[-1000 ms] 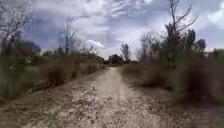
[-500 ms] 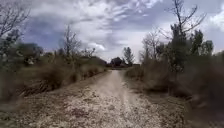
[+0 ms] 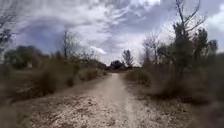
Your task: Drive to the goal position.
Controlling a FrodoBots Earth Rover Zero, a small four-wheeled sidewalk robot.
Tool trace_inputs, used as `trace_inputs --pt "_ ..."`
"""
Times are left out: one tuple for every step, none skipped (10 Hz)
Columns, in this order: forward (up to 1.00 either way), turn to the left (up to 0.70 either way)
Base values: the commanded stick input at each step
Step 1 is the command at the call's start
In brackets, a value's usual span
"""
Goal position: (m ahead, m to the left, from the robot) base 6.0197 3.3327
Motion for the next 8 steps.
trace_inputs --pt "0.7 0.0" --pt "0.7 0.0" --pt "0.7 0.0" --pt "0.7 0.0" --pt "0.7 0.0" --pt "0.7 0.0" --pt "0.7 0.0" --pt "0.7 0.0"
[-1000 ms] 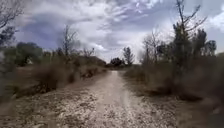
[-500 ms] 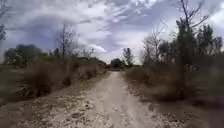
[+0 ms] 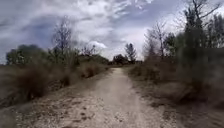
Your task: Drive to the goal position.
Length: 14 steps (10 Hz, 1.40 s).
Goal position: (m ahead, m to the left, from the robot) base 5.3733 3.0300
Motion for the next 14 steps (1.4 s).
trace_inputs --pt "0.7 0.0" --pt "0.7 0.0" --pt "0.7 0.0" --pt "0.7 0.0" --pt "0.7 0.0" --pt "0.7 0.0" --pt "0.7 0.0" --pt "0.7 0.0" --pt "0.7 0.0" --pt "0.7 0.0" --pt "0.7 -0.14" --pt "0.7 -0.28" --pt "0.7 -0.25" --pt "0.7 -0.04"
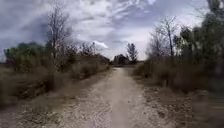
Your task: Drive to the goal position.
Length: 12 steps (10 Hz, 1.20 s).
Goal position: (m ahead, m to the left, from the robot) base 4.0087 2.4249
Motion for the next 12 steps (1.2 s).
trace_inputs --pt "0.7 0.0" --pt "0.7 0.0" --pt "0.7 0.0" --pt "0.7 0.0" --pt "0.7 0.0" --pt "0.7 0.0" --pt "0.7 0.0" --pt "0.7 0.0" --pt "0.7 0.0" --pt "0.7 0.0" --pt "0.7 0.0" --pt "0.7 0.0"
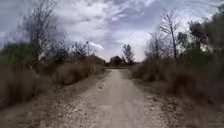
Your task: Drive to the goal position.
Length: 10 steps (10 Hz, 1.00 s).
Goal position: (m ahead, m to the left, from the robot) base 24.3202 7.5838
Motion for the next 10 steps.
trace_inputs --pt "0.7 0.0" --pt "0.7 0.0" --pt "0.7 0.0" --pt "0.7 0.0" --pt "0.7 0.0" --pt "0.7 0.0" --pt "0.7 0.0" --pt "0.7 0.0" --pt "0.7 -0.12" --pt "0.7 -0.28"
